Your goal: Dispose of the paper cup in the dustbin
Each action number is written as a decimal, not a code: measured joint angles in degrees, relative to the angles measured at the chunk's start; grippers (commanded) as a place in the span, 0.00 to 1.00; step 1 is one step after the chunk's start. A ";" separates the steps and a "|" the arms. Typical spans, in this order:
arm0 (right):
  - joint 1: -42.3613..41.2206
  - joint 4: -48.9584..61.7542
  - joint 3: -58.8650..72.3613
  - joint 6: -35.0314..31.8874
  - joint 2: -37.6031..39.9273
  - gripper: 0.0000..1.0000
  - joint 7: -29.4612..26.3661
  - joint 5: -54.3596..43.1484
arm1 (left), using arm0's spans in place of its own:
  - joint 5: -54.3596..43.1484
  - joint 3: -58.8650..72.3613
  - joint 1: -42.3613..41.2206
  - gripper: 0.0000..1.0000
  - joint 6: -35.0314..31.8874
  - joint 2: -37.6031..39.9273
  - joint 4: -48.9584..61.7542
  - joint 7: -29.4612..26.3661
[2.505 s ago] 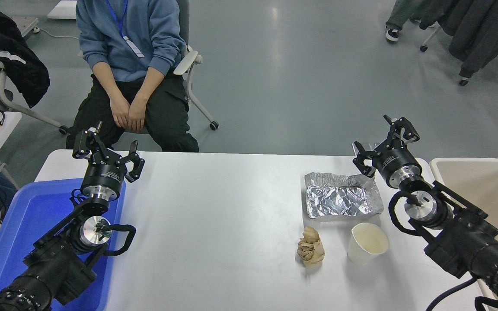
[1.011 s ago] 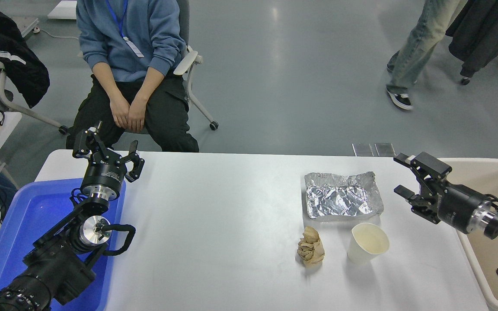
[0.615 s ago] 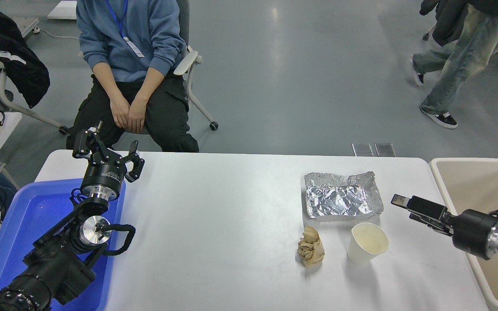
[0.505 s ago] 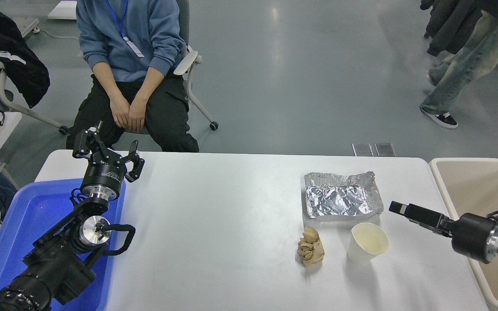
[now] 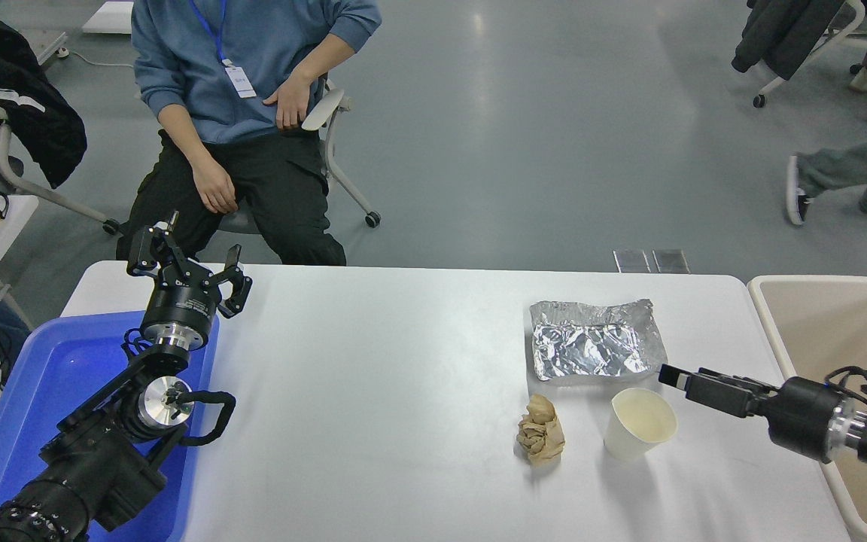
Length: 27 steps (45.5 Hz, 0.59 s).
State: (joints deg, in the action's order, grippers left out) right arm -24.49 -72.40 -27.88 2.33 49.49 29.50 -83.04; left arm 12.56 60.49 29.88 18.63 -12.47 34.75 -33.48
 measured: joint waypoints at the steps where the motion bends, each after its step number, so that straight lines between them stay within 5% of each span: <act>1: -0.04 0.36 0.09 0.21 -0.40 1.00 0.11 -0.06 | 0.00 0.00 0.00 1.00 0.00 0.00 0.00 0.00; 27: -3.07 11.17 5.92 5.42 -6.40 1.00 4.42 -2.42 | 0.00 -0.02 0.00 1.00 0.00 0.00 0.00 0.00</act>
State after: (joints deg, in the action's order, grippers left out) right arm -27.56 -61.23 -21.97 7.75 43.09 33.92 -85.46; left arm 12.57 60.47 29.88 18.63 -12.47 34.75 -33.48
